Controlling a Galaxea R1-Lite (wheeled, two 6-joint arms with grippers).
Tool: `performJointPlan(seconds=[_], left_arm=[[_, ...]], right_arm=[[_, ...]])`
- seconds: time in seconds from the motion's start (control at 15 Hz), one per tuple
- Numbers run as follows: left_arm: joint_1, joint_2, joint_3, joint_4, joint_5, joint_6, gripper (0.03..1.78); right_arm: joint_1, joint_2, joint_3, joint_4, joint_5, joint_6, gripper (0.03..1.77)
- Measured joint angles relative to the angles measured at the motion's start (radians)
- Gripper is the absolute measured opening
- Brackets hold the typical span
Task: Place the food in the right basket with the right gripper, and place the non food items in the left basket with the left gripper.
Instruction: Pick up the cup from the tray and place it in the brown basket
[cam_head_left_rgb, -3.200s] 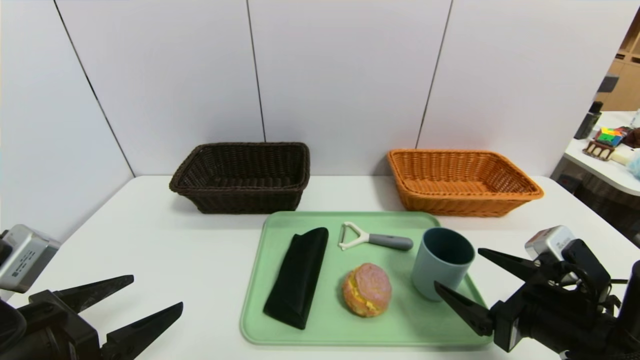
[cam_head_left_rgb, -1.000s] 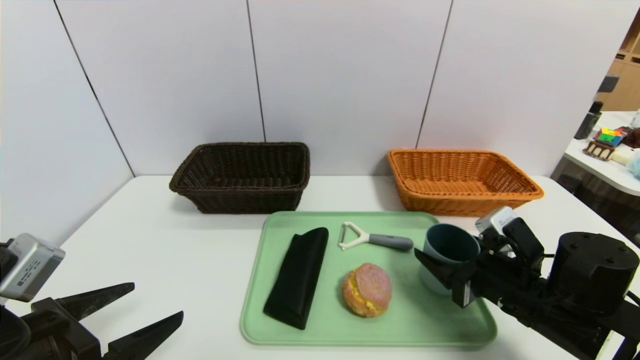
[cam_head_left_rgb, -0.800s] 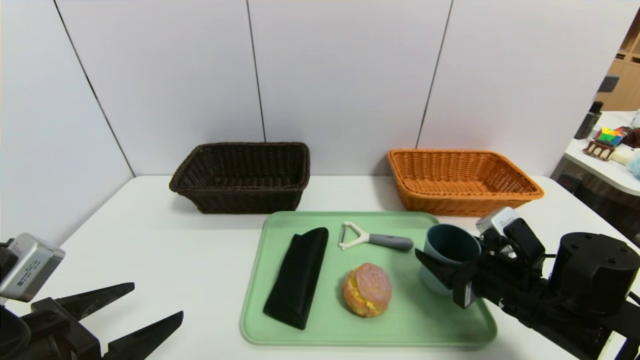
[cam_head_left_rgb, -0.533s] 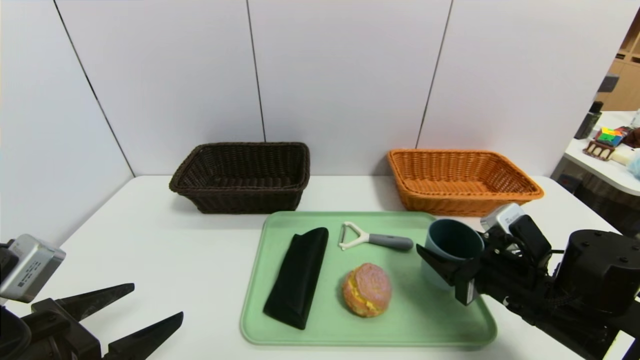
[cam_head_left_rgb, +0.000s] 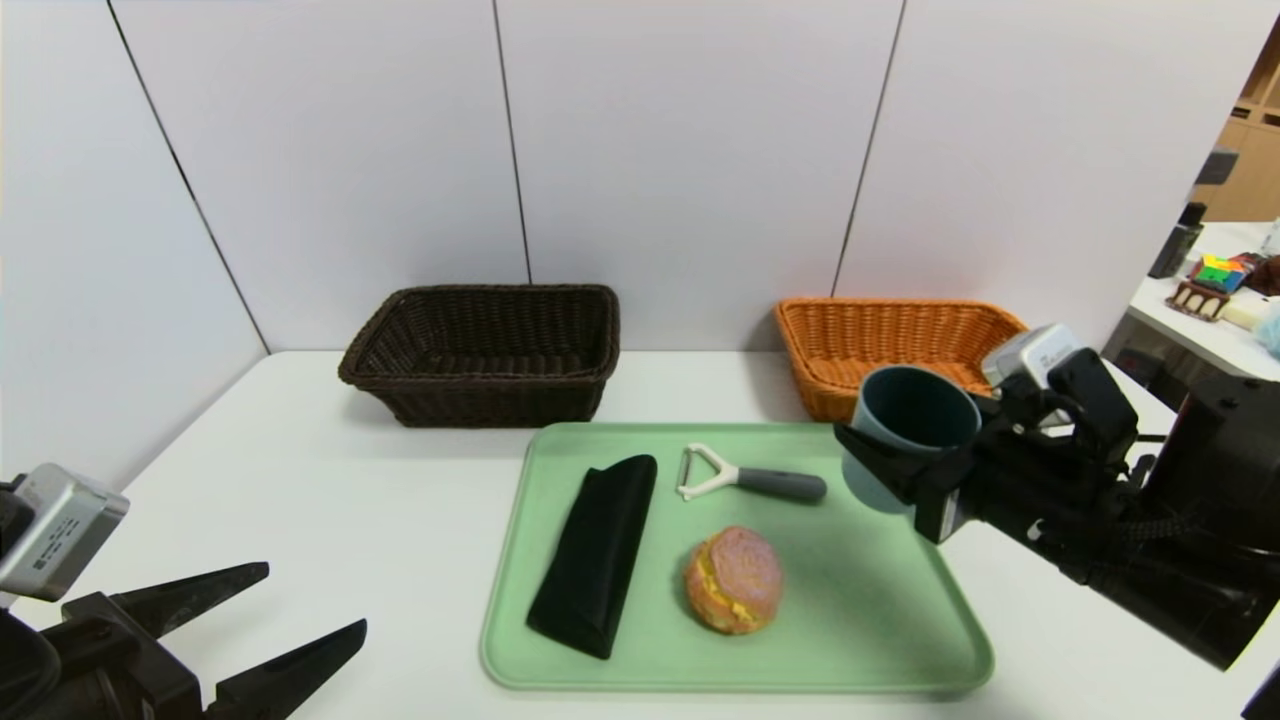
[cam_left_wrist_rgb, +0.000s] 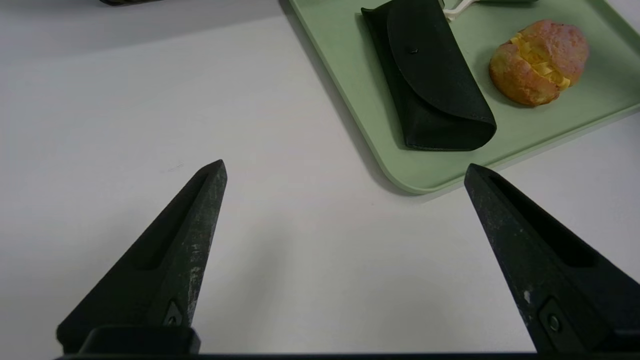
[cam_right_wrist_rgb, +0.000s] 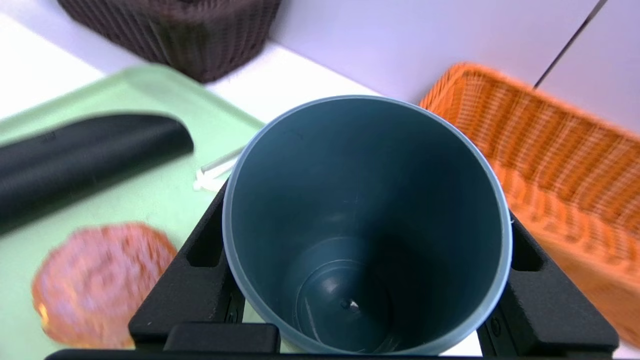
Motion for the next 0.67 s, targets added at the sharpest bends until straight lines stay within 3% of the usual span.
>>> performJointPlan(seconds=[0.2,0.4,0.67], left_arm=[[-0.001,0.002,-0.009,0.0,0.0,0.004,1.69],[-0.002,0.005,-0.019,0.0,0.001,0.003,1.69],[-0.003,0.016,-0.034,0.0,0.0,0.004,1.69]], right_arm=[[0.015,-0.071,-0.155,0.213,0.0,0.003,1.16],[0.032,-0.092,-0.296,0.34,-0.002,0.002,1.16],[0.06,-0.038,-0.467,0.41,-0.009,0.003,1.16]])
